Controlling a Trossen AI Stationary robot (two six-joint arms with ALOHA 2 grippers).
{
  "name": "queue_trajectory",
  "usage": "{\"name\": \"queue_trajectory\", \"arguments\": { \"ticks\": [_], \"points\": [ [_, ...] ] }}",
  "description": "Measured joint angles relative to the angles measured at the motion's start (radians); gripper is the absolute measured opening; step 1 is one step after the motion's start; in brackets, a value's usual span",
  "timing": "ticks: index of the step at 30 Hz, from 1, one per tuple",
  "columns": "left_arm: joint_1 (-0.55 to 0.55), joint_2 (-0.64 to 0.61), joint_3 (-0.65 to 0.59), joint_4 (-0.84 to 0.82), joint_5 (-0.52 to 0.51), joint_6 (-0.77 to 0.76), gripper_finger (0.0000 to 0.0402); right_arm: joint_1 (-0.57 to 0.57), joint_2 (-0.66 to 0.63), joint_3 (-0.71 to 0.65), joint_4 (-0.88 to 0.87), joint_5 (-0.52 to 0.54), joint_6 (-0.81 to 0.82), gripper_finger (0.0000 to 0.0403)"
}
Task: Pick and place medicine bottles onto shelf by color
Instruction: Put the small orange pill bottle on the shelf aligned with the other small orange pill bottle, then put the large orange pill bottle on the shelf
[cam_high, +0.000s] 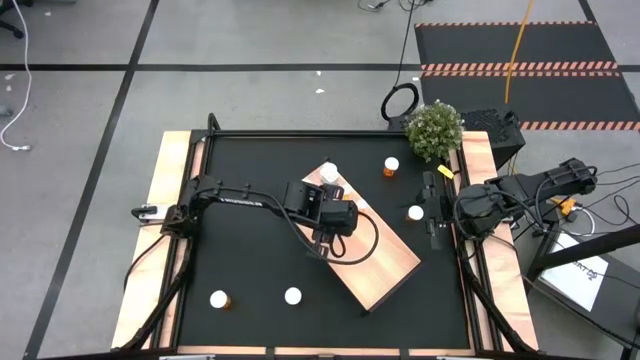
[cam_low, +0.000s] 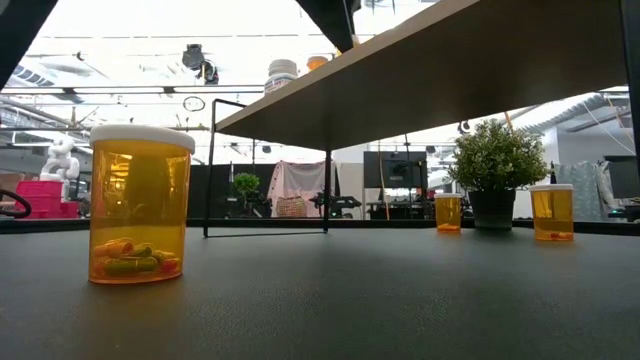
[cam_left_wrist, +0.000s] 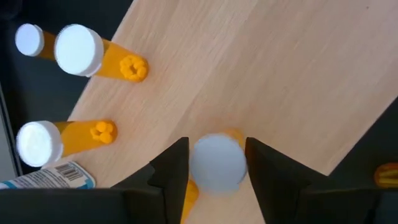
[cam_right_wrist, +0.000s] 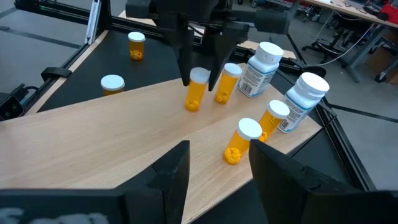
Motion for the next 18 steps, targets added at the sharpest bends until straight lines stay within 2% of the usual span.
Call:
{"name": "queue_trajectory", "arguments": {
  "ticks": [9, 18],
  "points": [
    [0.0, 0.016, 0.0, 0.053, 0.0, 0.002, 0.0201, 0.0, 0.0, 0.0, -0.004, 0.0, 0.0, 0.016],
    [-0.017, 0.015, 0.0, 0.068, -0.034, 0.05, 0.0204, 0.0, 0.0, 0.0, -0.004, 0.0, 0.0, 0.016]
  ]
}}
